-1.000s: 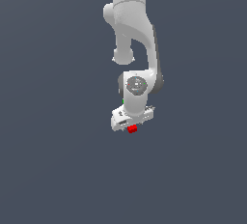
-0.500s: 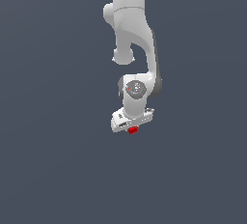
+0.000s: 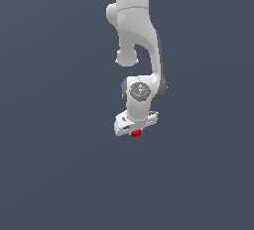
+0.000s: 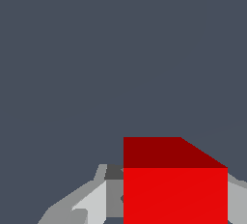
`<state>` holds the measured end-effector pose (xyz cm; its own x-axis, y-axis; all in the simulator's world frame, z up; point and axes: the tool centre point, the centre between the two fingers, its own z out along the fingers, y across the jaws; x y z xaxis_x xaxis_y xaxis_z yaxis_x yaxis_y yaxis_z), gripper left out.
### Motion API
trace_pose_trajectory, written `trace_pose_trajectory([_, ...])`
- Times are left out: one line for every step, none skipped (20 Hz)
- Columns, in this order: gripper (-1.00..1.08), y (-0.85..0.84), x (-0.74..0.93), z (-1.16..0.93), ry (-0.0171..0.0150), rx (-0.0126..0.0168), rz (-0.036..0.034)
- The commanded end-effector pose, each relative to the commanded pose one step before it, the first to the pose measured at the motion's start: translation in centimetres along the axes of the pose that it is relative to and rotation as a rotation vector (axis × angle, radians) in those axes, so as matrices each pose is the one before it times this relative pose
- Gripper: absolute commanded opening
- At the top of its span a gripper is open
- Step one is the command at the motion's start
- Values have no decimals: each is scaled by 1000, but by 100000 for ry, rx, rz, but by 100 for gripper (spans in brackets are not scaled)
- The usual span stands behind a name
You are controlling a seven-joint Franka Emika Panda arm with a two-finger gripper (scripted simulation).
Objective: Stack the red cube on top of the green cube.
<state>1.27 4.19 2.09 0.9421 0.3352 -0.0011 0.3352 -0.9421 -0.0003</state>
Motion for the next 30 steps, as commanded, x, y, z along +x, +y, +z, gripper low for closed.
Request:
trace_pose_trajectory([-100,9,21,-399,111,-35,0])
trace_pose_trajectory([-100,-2,-12,-269,0,0,0])
trace_pose_trajectory([-100,-3,-13,-332,0,0,0])
trace_pose_trajectory([-100,-3,-13,-396,0,0,0])
trace_pose_trajectory([-100,-3,-13,-463,0,0,0])
trace_pose_trajectory([-100,-3,-13,-531,0,0,0])
trace_pose_trajectory([-100,-3,-13,-601,0,0,0])
trace_pose_trajectory([-100,-3,-13,-672,0,0,0])
trace_pose_trajectory([-100,-3,-13,-745,0,0,0])
trace_pose_trajectory([-100,-3,-12,-779,0,0,0])
trace_pose_trajectory([-100,-2,-10,-728,0,0,0])
trace_pose_trajectory([-100,-2,-7,-672,0,0,0])
trace_pose_trajectory([-100,-1,-3,-615,0,0,0])
trace_pose_trajectory([-100,0,2,-557,0,0,0])
trace_pose_trajectory([-100,1,7,-498,0,0,0])
trace_pose_trajectory([-100,2,12,-437,0,0,0])
trace_pose_trajectory([-100,3,17,-374,0,0,0])
trace_pose_trajectory([-100,4,20,-309,0,0,0])
trace_pose_trajectory([-100,5,22,-240,0,0,0])
trace_pose_trajectory([-100,4,19,-168,0,0,0])
trace_pose_trajectory([-100,3,13,-98,0,0,0])
trace_pose_trajectory([-100,1,5,-32,0,0,0])
trace_pose_trajectory([-100,4,11,159,95,-21,-2])
trace_pose_trajectory([-100,-3,-16,5,0,0,0])
trace_pose_trajectory([-100,-10,-47,14,0,0,0])
trace_pose_trajectory([-100,-16,-78,24,0,0,0])
trace_pose_trajectory([-100,-23,-109,34,0,0,0])
trace_pose_trajectory([-100,-29,-141,44,0,0,0])
trace_pose_trajectory([-100,-36,-173,54,0,0,0])
trace_pose_trajectory([-100,-43,-205,64,0,0,0])
